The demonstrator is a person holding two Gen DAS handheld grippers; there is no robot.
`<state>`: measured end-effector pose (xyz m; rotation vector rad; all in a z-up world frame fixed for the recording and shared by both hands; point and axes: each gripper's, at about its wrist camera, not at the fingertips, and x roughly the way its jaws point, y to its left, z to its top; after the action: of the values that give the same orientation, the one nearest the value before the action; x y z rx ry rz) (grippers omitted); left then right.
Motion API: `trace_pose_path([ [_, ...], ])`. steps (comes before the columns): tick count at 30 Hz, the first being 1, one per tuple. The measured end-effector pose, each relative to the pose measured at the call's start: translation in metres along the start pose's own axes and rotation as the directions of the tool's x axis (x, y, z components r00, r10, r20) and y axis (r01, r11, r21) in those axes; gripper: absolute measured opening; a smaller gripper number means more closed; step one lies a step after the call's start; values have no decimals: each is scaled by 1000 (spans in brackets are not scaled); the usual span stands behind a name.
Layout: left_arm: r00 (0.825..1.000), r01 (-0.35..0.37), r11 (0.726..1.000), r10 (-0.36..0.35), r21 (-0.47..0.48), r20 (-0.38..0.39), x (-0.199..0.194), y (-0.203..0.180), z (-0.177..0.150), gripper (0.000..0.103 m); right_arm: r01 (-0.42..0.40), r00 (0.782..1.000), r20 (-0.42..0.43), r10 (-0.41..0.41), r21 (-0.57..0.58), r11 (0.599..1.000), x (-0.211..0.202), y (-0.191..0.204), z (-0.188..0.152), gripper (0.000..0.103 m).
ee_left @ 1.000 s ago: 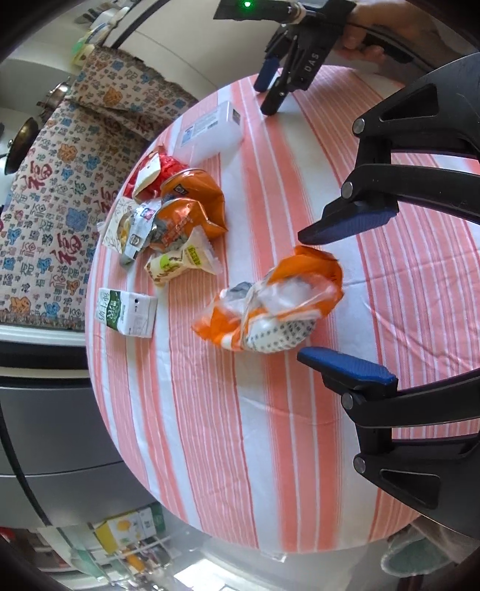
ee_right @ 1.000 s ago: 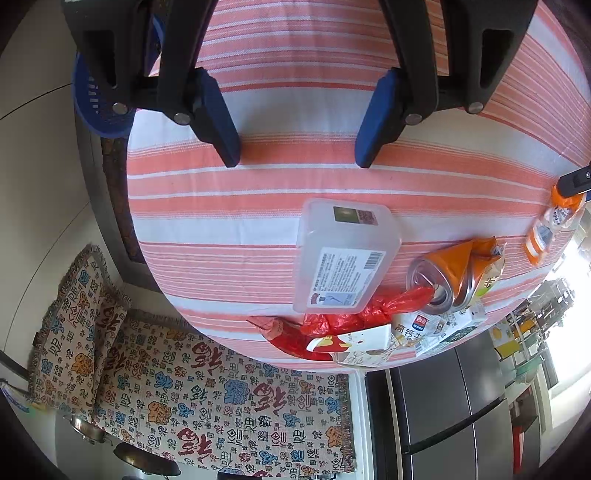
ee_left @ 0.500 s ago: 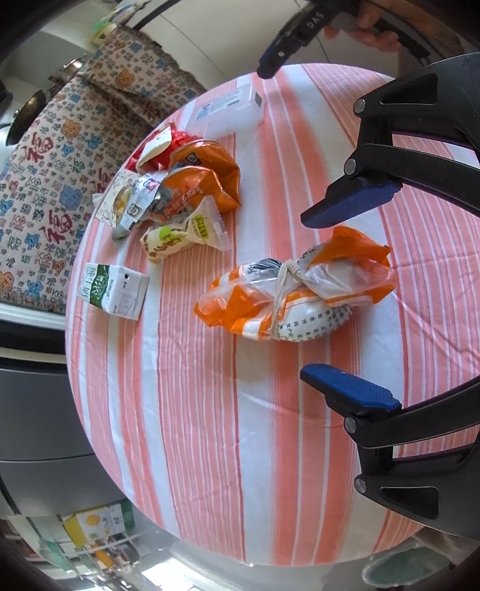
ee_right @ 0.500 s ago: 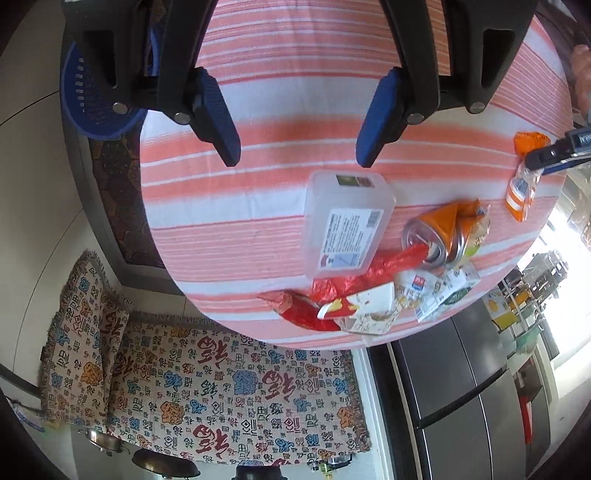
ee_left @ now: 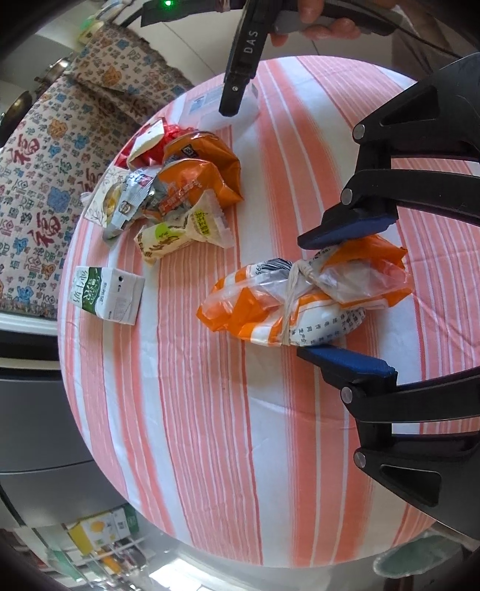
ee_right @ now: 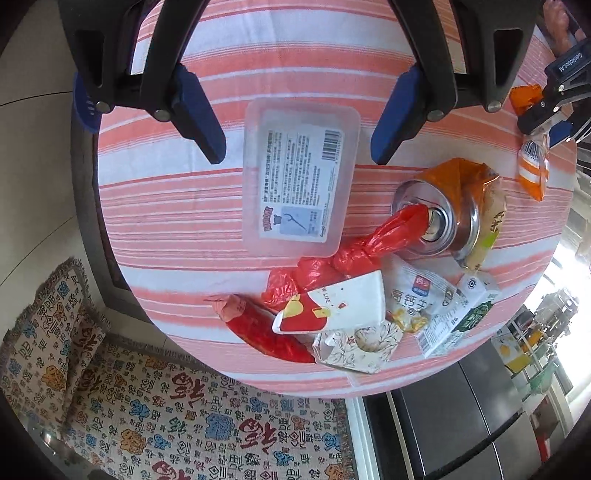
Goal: Collect trash
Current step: 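Grasp the orange-and-white snack bag with the left tool while the right tool grasps the clear plastic box, then carry the orange bag and plastic box over the blue wastebasket with both tools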
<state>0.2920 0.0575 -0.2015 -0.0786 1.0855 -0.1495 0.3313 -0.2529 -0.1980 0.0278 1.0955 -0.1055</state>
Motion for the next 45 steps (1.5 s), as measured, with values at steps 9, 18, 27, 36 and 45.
trace_pose_path([
  [9,997,8,1000,-9,20,76,-27,-8,-1,50,-63,997,39,64,-10,998,-18,-11,-11,63],
  [18,994,60,994,-68,97,85,-40,-54,-6,50,-66,994,86,67,-11,998,-47,-24,-31,63],
  [27,996,70,991,-75,115,39,-24,-67,-17,50,-66,998,-19,66,-15,998,-23,-31,-48,65],
  [36,997,67,989,-73,132,36,-26,-72,-19,49,-82,995,-57,84,48,995,-17,-39,-31,62],
  [45,988,127,974,-141,186,63,-45,-118,-13,49,-101,994,58,97,80,992,-57,-65,-43,62],
])
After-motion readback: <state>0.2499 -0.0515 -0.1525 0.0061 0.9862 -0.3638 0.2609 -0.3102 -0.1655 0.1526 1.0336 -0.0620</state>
